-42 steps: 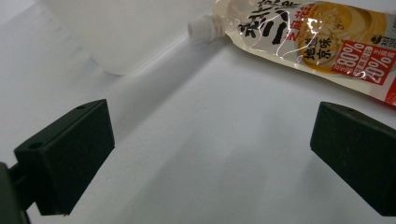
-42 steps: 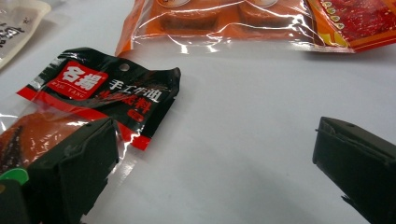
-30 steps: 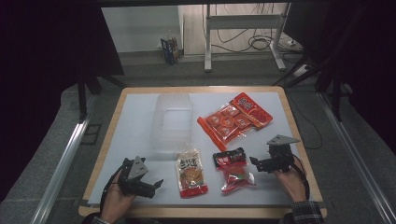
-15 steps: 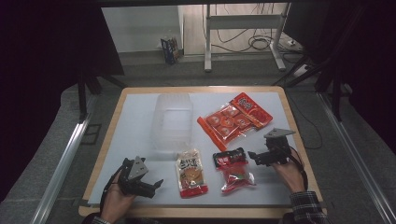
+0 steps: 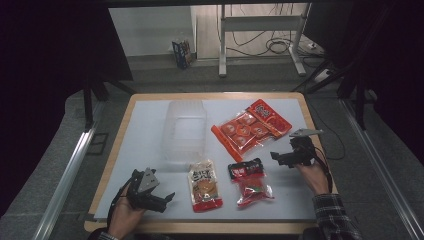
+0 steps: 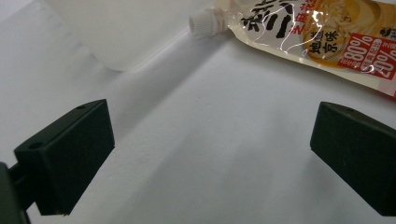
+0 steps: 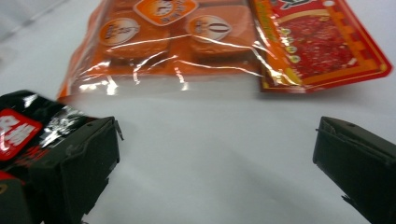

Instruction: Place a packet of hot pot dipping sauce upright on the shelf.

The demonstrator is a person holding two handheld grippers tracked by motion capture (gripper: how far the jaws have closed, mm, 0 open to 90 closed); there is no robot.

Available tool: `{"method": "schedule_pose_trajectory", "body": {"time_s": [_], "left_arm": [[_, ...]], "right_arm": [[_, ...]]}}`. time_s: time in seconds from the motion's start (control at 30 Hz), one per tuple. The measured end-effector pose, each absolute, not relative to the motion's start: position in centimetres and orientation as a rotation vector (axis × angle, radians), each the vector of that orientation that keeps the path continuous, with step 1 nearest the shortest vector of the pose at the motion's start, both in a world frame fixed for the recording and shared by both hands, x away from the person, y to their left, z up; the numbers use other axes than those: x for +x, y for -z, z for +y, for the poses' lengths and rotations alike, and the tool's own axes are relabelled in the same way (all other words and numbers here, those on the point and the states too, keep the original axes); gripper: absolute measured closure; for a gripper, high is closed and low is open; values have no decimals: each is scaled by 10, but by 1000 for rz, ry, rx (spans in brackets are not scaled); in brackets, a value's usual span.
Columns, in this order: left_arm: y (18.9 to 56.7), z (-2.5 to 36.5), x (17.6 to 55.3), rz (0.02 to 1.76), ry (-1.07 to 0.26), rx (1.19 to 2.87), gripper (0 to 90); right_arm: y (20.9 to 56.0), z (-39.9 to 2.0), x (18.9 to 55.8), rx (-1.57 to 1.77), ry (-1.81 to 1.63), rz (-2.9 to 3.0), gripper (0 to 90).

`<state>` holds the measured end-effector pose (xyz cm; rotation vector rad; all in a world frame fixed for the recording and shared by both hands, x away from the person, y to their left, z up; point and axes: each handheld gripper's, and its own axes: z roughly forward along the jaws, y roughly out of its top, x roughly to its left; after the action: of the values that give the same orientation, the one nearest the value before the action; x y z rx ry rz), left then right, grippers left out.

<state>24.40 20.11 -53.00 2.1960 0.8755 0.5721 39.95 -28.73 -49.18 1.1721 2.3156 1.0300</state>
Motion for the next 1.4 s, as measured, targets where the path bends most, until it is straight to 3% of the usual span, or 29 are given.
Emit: {"method": "schedule_pose_trajectory", "body": {"time_s": [1.4], "left_arm": [[532,198,243,851,-574,2228,0]], "right_arm": [[510,-305,489,1383,-971,2336,22]]}}
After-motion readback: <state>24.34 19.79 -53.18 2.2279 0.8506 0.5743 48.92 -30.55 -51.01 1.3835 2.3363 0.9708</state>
